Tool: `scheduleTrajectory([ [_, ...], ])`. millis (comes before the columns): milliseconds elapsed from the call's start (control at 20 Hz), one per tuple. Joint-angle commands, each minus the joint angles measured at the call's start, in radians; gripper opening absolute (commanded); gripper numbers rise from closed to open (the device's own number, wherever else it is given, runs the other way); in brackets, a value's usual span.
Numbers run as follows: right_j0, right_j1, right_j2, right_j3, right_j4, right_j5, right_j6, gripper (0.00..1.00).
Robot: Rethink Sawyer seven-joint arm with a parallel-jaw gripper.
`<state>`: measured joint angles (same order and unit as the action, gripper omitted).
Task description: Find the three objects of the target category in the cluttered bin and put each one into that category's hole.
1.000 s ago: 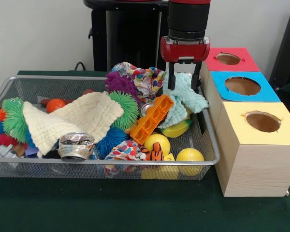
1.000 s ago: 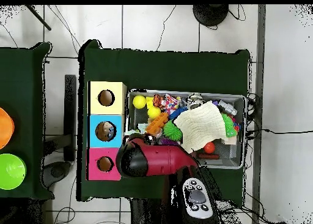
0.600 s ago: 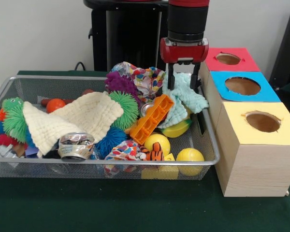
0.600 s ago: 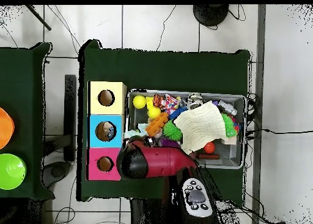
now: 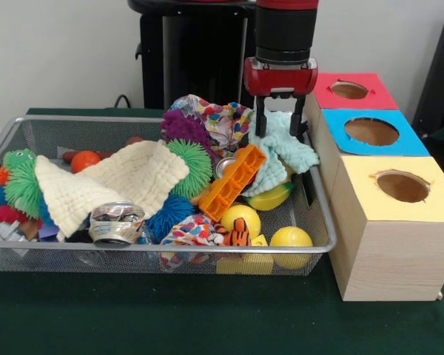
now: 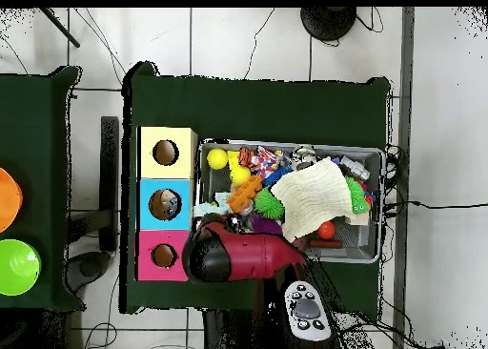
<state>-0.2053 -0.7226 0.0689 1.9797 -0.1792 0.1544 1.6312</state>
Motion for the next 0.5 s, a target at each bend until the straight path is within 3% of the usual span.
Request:
scheduleTrajectory([
  [50, 0.0, 0.073, -0.01, 0.038, -0.027, -0.115, 0.178, 1.0],
  [250, 0.001, 0.124, -0.012, 0.023, -0.022, -0.163, 0.182, 1.0],
  [500, 0.017, 0.124, -0.019, 0.017, -0.002, -0.155, 0.178, 1.0],
])
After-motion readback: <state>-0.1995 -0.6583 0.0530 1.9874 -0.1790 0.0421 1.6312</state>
